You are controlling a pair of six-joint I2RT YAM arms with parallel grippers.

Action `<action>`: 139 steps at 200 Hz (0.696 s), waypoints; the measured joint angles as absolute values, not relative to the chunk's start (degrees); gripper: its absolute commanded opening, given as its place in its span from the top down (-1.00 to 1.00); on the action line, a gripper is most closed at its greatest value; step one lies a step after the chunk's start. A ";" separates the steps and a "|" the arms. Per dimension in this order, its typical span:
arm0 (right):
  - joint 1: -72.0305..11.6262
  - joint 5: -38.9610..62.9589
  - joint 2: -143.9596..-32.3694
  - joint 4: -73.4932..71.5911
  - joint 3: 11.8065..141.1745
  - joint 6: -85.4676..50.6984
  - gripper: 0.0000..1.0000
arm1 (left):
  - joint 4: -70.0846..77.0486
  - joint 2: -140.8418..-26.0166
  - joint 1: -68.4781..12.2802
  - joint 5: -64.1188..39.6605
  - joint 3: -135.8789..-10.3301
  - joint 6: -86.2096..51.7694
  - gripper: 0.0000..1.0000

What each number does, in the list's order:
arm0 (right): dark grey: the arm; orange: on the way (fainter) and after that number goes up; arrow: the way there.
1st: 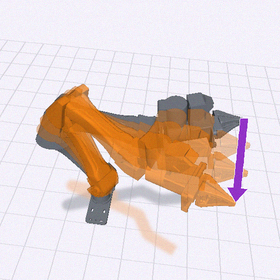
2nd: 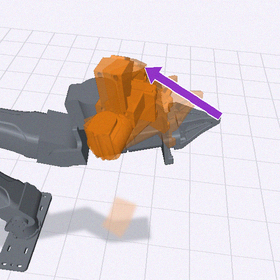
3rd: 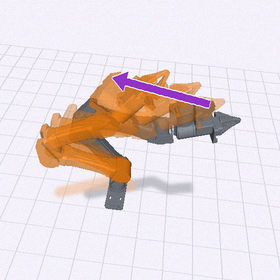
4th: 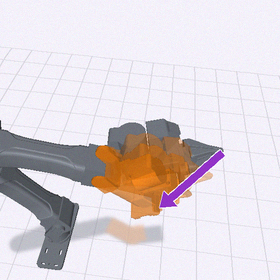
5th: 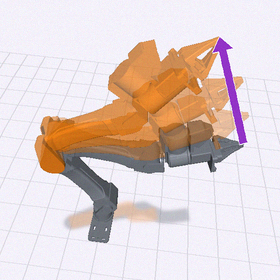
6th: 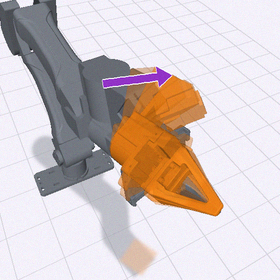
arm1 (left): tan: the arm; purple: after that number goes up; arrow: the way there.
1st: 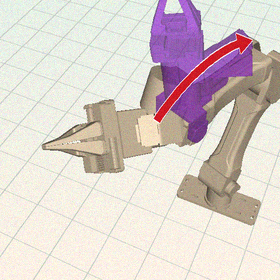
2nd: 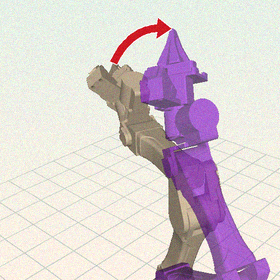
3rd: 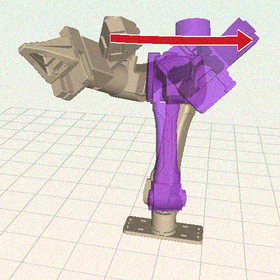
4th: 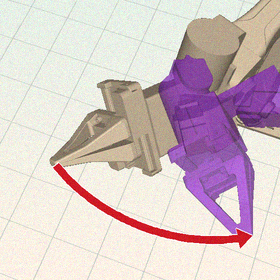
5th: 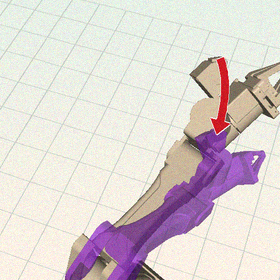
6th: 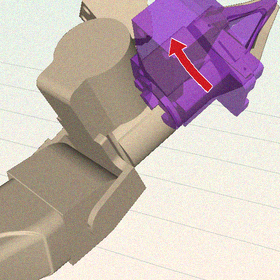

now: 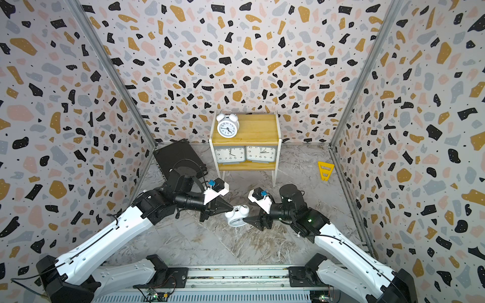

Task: Place the alarm clocks on the shelf by style
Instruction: Pick up the alarm from the center of the board.

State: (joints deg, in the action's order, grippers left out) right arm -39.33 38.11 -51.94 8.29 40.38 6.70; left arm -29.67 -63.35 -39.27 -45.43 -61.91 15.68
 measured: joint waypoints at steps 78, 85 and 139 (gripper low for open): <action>-39.33 44.53 -52.93 9.21 40.40 8.47 0.05 | -30.41 -63.40 -39.27 -47.48 -62.85 15.66 1.00; -39.33 44.69 -52.93 9.39 40.42 8.71 0.20 | -30.41 -63.46 -39.27 -47.33 -62.85 15.66 1.00; -39.33 38.70 -52.42 10.17 40.47 8.05 0.44 | -28.97 -62.72 -39.05 -42.30 -62.83 14.17 -0.10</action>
